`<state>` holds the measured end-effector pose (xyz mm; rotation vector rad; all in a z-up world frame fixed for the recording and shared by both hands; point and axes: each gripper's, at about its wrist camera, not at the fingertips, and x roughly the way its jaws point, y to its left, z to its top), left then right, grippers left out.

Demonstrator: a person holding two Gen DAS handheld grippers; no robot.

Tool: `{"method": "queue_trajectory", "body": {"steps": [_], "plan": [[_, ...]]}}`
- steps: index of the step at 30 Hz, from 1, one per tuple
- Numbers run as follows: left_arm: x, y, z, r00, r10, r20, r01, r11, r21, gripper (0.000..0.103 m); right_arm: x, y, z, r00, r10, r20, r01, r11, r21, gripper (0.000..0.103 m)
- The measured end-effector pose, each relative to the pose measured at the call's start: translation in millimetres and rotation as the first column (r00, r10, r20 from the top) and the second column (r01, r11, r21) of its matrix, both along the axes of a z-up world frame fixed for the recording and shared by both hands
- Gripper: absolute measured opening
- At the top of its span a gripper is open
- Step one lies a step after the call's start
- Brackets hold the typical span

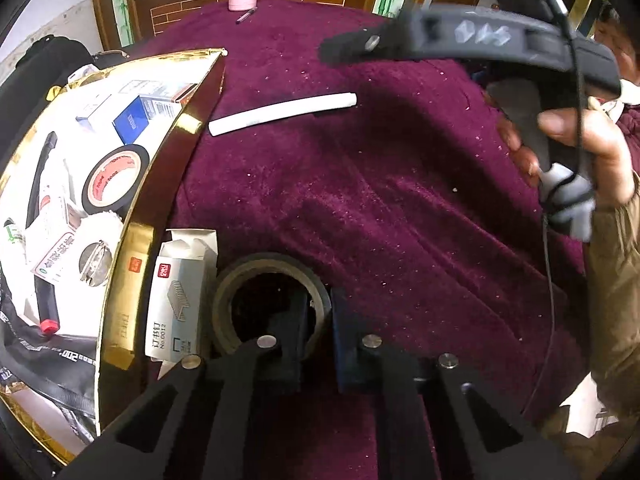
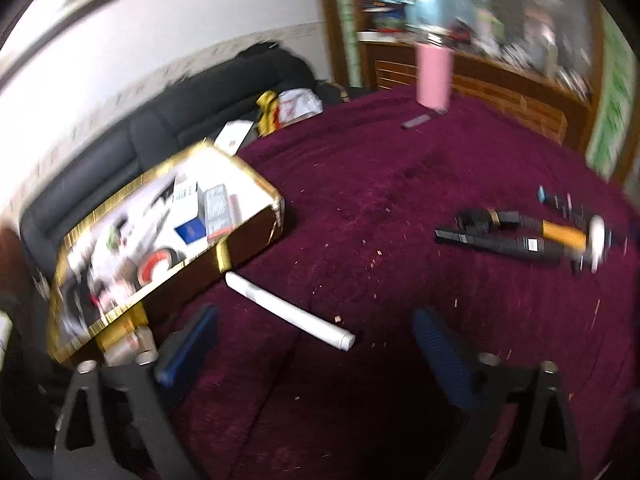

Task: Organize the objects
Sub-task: 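Grasp the white stick on the carpet with the right gripper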

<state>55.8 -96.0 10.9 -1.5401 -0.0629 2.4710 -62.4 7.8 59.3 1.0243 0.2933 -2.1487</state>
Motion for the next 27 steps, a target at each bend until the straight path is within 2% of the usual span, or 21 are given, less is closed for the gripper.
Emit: {"method": "queue_trajectory", "body": {"steps": [1, 6, 10, 14, 15, 19, 24, 27], "plan": [[0.6, -1.4, 0.9, 1.000, -0.002, -0.002, 0.002, 1.000, 0.018, 0.010, 0.6, -8.8, -0.9, 0.999, 0.048, -0.012, -0.047, 0.998, 0.045, 0.069], [5.1, -8.1, 8.8, 1.000, -0.007, -0.021, 0.008, 0.998, 0.056, 0.010, 0.4, -44.6, -11.6, 0.977, 0.212, -0.009, -0.209, 0.968, 0.138, 0.055], [8.2, -14.7, 10.4, 1.000, 0.000, -0.025, 0.002, 0.997, 0.080, 0.010, -1.2, -66.5, -27.8, 0.966, 0.260, 0.021, -0.259, 0.952, 0.162, 0.048], [9.2, -22.4, 10.1, 1.000, 0.012, -0.021, -0.010, 0.995, 0.102, 0.010, -4.8, -73.0, -50.1, 0.970, 0.237, 0.048, -0.242, 0.947, 0.210, 0.040], [9.2, -23.6, 10.0, 1.000, 0.013, -0.022, -0.011, 0.994, 0.104, 0.010, -5.1, -71.4, -51.1, 0.971, 0.234, 0.043, -0.238, 0.951, 0.196, 0.039], [12.4, -27.7, 12.9, 0.999, 0.019, -0.028, -0.015, 0.993, 0.121, 0.010, -10.0, -62.3, -50.5, 0.984, 0.173, 0.049, -0.179, 0.967, 0.182, 0.015], [19.1, -30.3, 15.1, 0.999, 0.027, -0.043, -0.021, 0.990, 0.139, 0.010, -5.1, -55.5, -44.0, 0.991, 0.130, 0.029, -0.133, 0.975, 0.180, 0.013], [10.6, -21.6, 17.9, 0.998, 0.030, -0.054, -0.022, 0.989, 0.148, 0.010, -0.7, -47.8, -37.8, 0.995, 0.092, 0.044, -0.098, 0.985, 0.142, 0.013]]}}
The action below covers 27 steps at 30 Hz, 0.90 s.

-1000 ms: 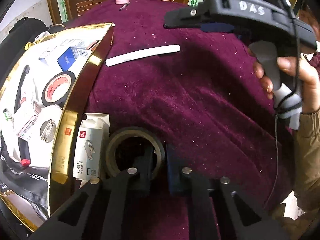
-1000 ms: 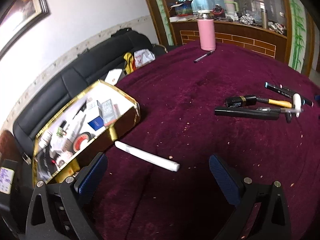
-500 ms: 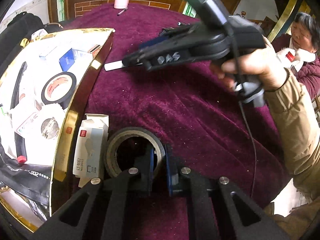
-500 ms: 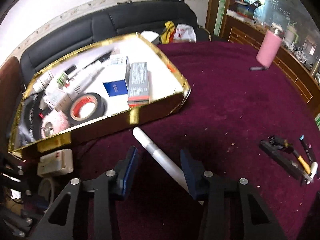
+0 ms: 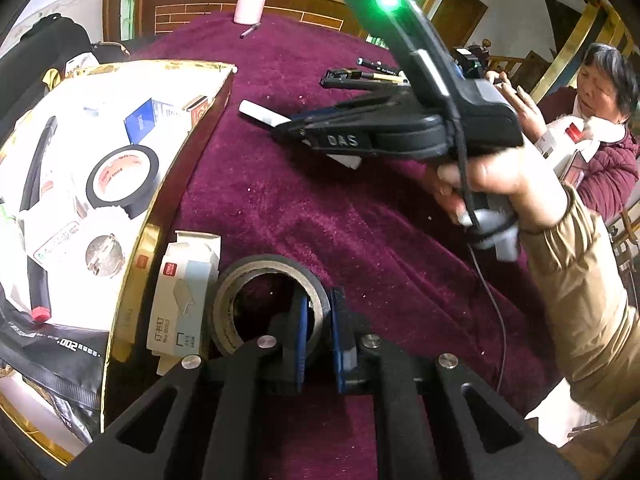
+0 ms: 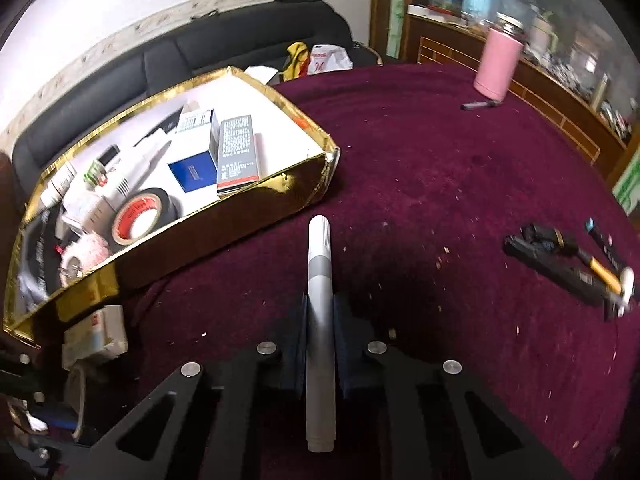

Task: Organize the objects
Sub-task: 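Carry the white stick in the right gripper over the white box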

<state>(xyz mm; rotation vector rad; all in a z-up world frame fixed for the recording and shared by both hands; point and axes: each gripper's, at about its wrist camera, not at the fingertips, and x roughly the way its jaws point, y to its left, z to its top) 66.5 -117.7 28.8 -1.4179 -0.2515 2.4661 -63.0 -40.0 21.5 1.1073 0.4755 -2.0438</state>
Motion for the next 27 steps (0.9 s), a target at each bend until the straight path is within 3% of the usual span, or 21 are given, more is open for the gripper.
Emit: {"method": "queue_trajectory", "body": {"steps": [7, 18, 27], "plan": [[6.7, 0.2, 16.4, 0.999, -0.014, -0.052, 0.015, 1.000, 0.009, 0.010, 17.0, 32.7, 26.4, 0.997, -0.074, 0.006, 0.074, 0.989, -0.128, 0.013], [16.9, -30.4, 41.4, 0.991, 0.060, -0.123, -0.061, 0.998, -0.008, 0.010, 35.8, 16.8, 48.7, 0.998, -0.052, -0.033, 0.045, 0.985, -0.168, 0.013], [30.2, -79.0, 66.9, 0.969, 0.180, -0.167, -0.186, 0.982, -0.018, 0.010, 48.5, 3.3, 53.8, 0.999, -0.015, -0.041, 0.008, 0.985, -0.174, 0.013]]}}
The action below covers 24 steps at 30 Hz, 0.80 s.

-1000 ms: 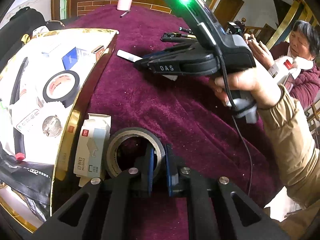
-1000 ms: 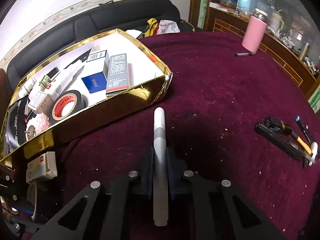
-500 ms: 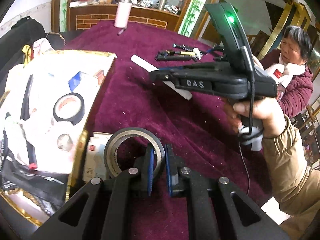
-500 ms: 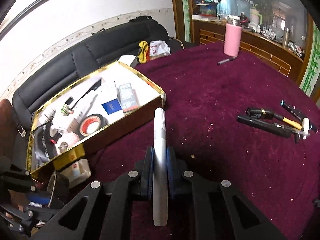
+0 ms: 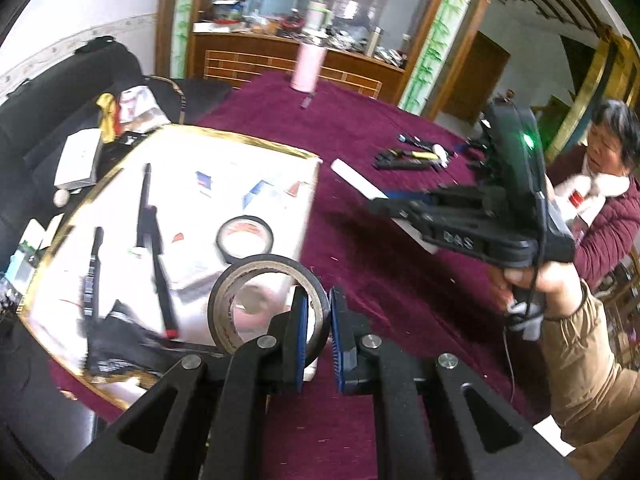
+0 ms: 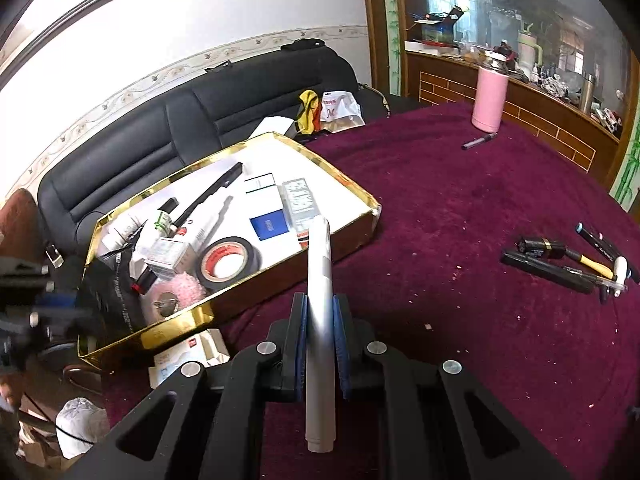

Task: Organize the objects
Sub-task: 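Carry the white stick in the right gripper over the white box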

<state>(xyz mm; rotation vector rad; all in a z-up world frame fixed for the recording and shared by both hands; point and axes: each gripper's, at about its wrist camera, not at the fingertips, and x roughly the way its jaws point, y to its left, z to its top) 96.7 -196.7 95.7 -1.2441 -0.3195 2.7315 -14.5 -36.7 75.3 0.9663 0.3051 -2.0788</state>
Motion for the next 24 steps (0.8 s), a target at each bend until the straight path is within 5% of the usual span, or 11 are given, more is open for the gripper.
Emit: {"method": "queue_trajectory", "body": {"steps": [10, 24], "plan": [[-2.5, -48.4, 12.8, 0.993, 0.117, -0.018, -0.117, 0.993, -0.021, 0.010, 8.5, -15.7, 5.7, 0.999, 0.036, 0.001, -0.036, 0.999, -0.016, 0.014], [-38.7, -103.4, 9.7, 0.985, 0.172, 0.022, -0.171, 0.985, -0.026, 0.010, 16.4, -47.8, 9.3, 0.996, 0.090, 0.006, -0.090, 0.996, -0.015, 0.014]]}}
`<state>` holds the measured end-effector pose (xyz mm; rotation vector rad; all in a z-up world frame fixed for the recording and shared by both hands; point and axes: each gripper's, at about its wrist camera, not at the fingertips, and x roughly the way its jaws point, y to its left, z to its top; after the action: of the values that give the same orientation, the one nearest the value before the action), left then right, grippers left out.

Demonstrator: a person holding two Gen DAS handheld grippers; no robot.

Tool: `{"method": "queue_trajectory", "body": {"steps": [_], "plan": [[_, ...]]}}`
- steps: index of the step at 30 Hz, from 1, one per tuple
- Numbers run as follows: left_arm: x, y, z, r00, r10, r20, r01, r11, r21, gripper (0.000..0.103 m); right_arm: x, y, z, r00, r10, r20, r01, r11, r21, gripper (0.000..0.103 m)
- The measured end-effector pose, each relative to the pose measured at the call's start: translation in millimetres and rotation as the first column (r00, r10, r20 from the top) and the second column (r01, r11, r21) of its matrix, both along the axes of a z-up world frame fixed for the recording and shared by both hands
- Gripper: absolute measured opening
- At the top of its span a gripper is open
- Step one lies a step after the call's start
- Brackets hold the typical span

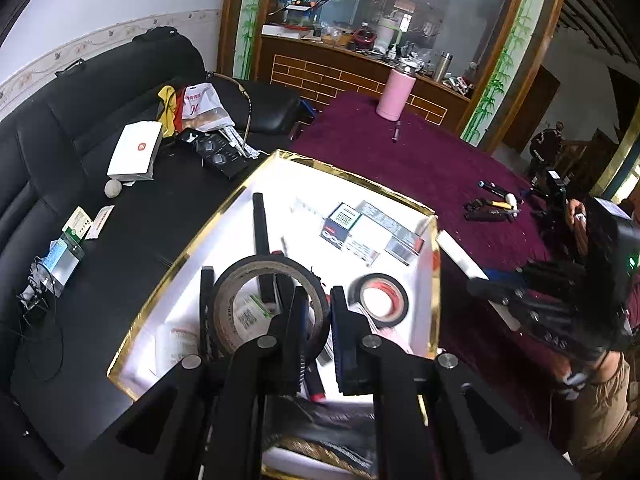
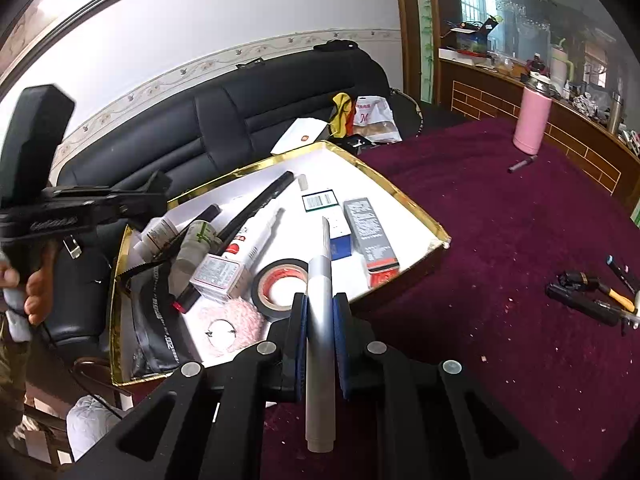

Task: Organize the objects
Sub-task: 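Carry the white stick in the right gripper over the white box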

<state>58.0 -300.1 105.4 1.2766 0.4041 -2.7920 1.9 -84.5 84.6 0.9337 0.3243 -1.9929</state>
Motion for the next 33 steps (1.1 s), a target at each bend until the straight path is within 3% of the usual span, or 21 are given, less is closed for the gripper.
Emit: {"method": "queue_trajectory", "body": {"steps": [15, 27, 33], "plan": [[-62.0, -27.1, -29.0, 0.994, -0.002, 0.112, 0.000, 1.000, 0.015, 0.010, -1.8, -33.8, -0.5, 0.999, 0.034, 0.032, -0.034, 0.999, 0.002, 0.014], [-65.0, -41.5, -48.0, 0.991, 0.016, 0.135, -0.020, 0.999, 0.030, 0.010, -4.8, -59.5, -10.8, 0.996, 0.068, 0.065, -0.069, 0.998, 0.014, 0.014], [-64.3, -35.3, -50.6, 0.991, 0.030, 0.128, -0.024, 0.999, -0.048, 0.010, -10.9, -69.1, -18.7, 0.994, 0.073, 0.081, -0.076, 0.997, 0.029, 0.014]]}}
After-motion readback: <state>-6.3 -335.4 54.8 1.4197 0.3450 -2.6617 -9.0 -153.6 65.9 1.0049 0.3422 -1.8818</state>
